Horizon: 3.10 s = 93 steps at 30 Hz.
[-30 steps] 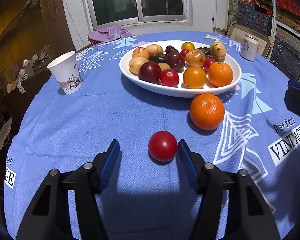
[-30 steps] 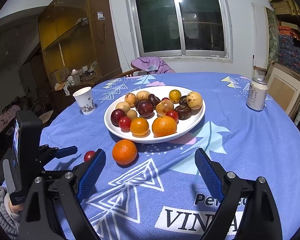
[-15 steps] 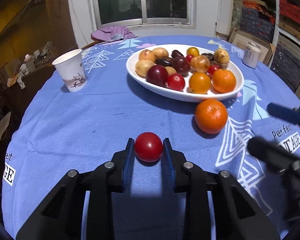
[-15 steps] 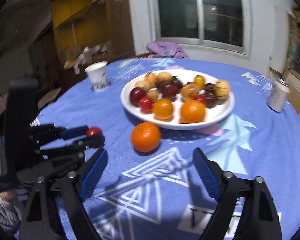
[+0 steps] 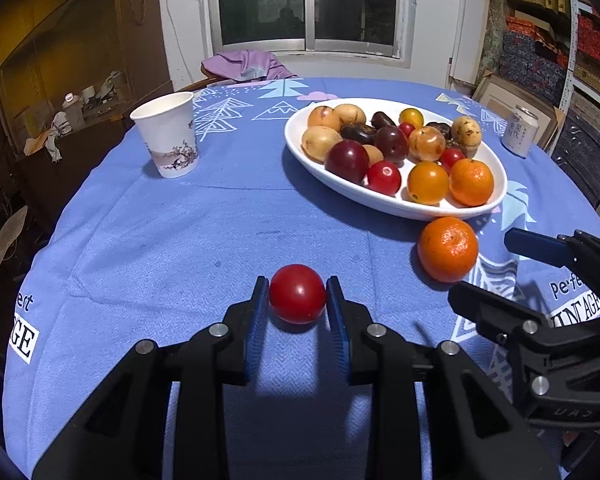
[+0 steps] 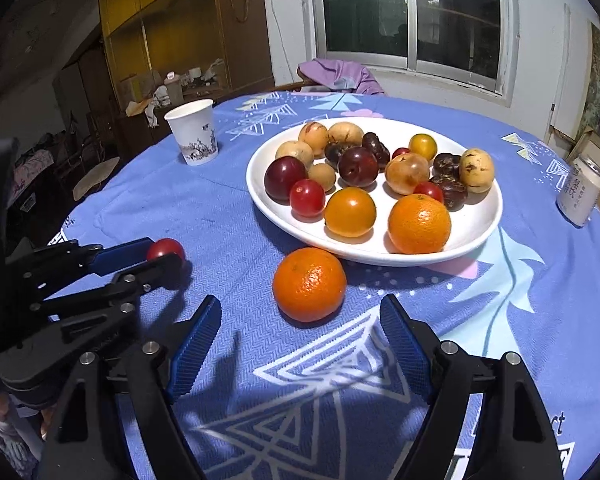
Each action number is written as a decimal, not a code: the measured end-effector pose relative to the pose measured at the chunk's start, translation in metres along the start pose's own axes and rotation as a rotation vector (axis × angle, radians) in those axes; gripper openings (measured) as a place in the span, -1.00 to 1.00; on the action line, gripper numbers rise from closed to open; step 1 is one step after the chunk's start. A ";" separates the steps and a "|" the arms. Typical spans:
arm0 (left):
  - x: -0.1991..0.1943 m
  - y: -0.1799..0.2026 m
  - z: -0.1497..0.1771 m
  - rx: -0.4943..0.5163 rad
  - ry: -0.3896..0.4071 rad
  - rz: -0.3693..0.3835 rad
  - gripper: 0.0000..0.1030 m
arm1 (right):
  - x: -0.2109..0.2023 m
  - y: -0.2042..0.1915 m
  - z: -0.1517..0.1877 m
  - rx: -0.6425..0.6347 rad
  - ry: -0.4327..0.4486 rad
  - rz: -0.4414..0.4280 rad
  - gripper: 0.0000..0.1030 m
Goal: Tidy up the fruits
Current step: 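Grasp the last red tomato with the left tool while the right tool grasps the tangerine, then carry the tomato and tangerine over the white plate and open both tools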
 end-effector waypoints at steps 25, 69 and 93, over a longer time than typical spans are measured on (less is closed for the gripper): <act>0.006 -0.008 0.012 -0.006 -0.045 -0.025 -0.41 | 0.018 0.005 0.003 0.033 -0.021 0.023 -0.15; -0.111 0.076 -0.154 0.129 0.228 0.062 -0.44 | -0.168 0.102 -0.094 0.117 0.304 0.054 -0.16; 0.183 0.047 -0.211 0.018 -0.094 0.059 -0.44 | 0.119 0.111 -0.149 0.009 -0.016 0.154 -0.15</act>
Point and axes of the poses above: each gripper's, at about its wrist camera, not at the fingertips, and x roughly the way its jaws point, y to its right, z to its underside, the point moved 10 cm from there along x, roughly the way its jaws point, and after that the axes turned 10 degrees about z, right-handed, at the moved point
